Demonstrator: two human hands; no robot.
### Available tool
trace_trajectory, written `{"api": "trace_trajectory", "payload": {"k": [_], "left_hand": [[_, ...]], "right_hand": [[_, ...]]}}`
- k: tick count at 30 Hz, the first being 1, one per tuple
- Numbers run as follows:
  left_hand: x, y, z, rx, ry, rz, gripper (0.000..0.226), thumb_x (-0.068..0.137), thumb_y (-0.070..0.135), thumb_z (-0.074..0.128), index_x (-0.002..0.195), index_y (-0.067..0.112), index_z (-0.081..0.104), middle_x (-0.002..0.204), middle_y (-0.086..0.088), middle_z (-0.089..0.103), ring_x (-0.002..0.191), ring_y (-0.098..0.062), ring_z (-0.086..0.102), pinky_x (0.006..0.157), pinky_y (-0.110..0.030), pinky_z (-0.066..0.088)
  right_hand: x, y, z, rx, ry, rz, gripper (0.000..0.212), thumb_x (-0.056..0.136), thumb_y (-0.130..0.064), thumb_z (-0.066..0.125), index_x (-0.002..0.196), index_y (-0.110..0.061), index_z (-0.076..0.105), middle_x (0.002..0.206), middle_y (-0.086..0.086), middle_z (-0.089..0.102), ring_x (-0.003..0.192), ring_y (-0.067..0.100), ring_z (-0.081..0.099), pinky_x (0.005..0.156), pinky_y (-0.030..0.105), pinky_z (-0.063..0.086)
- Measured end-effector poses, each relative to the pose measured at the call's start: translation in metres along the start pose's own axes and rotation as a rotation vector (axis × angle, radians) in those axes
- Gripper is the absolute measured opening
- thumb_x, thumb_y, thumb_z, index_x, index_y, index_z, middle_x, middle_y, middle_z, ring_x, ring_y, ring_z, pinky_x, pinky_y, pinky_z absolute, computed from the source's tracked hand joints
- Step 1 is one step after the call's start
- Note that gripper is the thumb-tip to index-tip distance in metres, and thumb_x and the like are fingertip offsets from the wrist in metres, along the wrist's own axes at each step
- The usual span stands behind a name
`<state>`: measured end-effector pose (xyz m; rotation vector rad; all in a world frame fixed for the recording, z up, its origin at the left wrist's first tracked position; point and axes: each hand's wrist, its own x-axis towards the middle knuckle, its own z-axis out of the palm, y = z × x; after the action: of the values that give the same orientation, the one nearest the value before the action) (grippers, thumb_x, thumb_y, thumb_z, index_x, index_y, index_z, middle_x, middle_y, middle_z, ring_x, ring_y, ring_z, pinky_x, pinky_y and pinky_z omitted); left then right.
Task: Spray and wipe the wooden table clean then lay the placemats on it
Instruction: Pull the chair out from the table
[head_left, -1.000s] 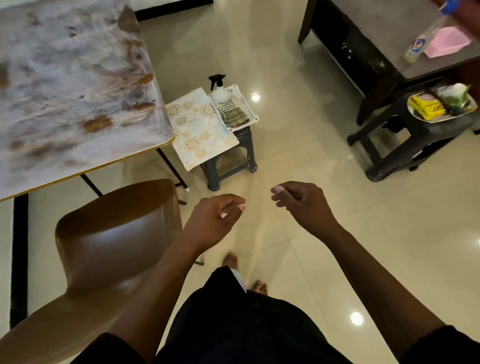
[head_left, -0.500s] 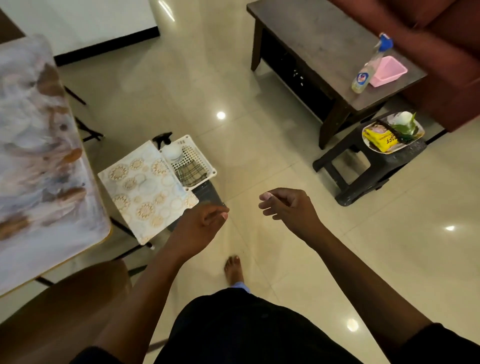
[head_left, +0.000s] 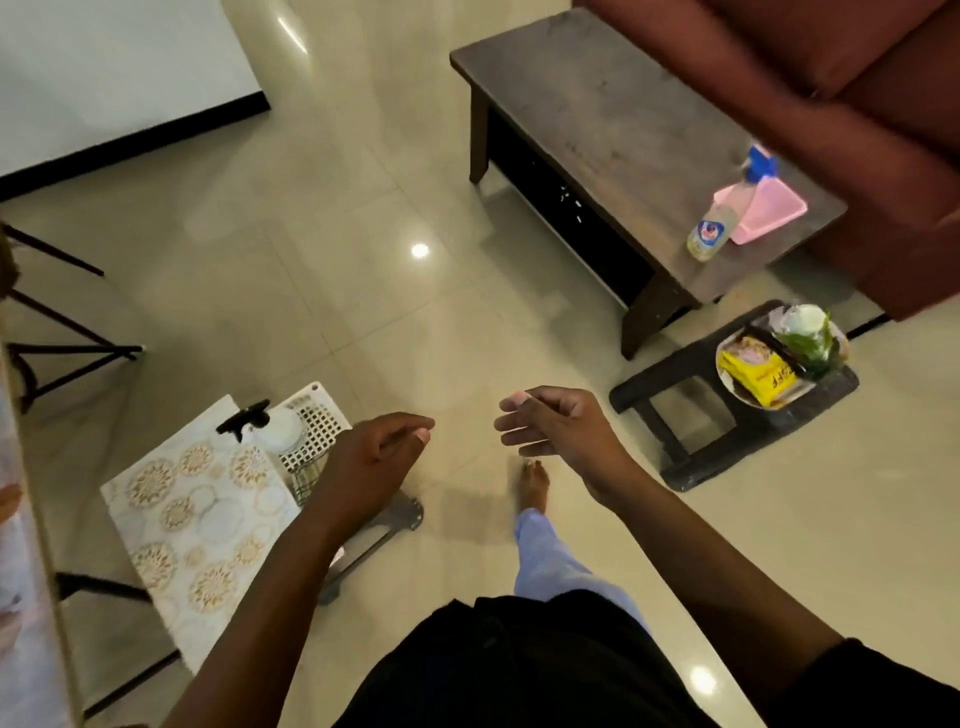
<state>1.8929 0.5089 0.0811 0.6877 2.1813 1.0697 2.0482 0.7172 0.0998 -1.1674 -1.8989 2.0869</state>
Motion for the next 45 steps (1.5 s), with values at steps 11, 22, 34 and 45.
{"api": "trace_trajectory", "payload": {"k": [11, 22, 34, 45], "left_hand": [[0.154, 0.067, -0.012, -0.259, 0.276, -0.175, 0.036, 0.087, 0.06, 0.061, 0.108, 0.038, 0.079, 0.1, 0.014, 0.081, 0.098, -0.006, 0.076, 0.097, -0.046, 0.06], [0.288, 0.033, -0.116, -0.408, 0.519, -0.267, 0.017, 0.103, 0.025, 0.065, 0.113, 0.028, 0.079, 0.099, 0.007, 0.082, 0.096, -0.013, 0.077, 0.086, -0.031, 0.057], [0.369, -0.02, -0.272, -0.503, 0.73, -0.404, 0.017, 0.104, 0.031, 0.065, 0.113, 0.031, 0.079, 0.101, 0.012, 0.082, 0.097, -0.007, 0.076, 0.086, -0.03, 0.057], [0.399, -0.055, -0.362, -0.629, 1.304, -0.63, 0.021, 0.107, 0.02, 0.06, 0.117, 0.025, 0.078, 0.101, 0.008, 0.082, 0.098, -0.007, 0.076, 0.085, -0.025, 0.057]], "right_hand": [[0.223, -0.131, -0.036, -0.199, -0.265, 0.002, 0.029, 0.105, -0.031, 0.062, 0.106, -0.005, 0.076, 0.097, 0.013, 0.08, 0.096, 0.035, 0.077, 0.082, 0.04, 0.056], [0.4, -0.233, 0.083, -0.366, -0.484, -0.096, 0.022, 0.104, -0.025, 0.063, 0.103, -0.008, 0.077, 0.094, 0.008, 0.081, 0.092, 0.03, 0.078, 0.081, 0.039, 0.058], [0.544, -0.328, 0.283, -0.512, -0.725, -0.152, 0.019, 0.103, -0.021, 0.064, 0.104, -0.007, 0.077, 0.091, 0.008, 0.081, 0.088, 0.028, 0.078, 0.073, 0.03, 0.058], [0.628, -0.382, 0.512, -0.813, -1.302, -0.384, 0.016, 0.102, -0.021, 0.066, 0.096, -0.012, 0.078, 0.085, 0.001, 0.08, 0.079, 0.018, 0.077, 0.071, 0.021, 0.055]]}}
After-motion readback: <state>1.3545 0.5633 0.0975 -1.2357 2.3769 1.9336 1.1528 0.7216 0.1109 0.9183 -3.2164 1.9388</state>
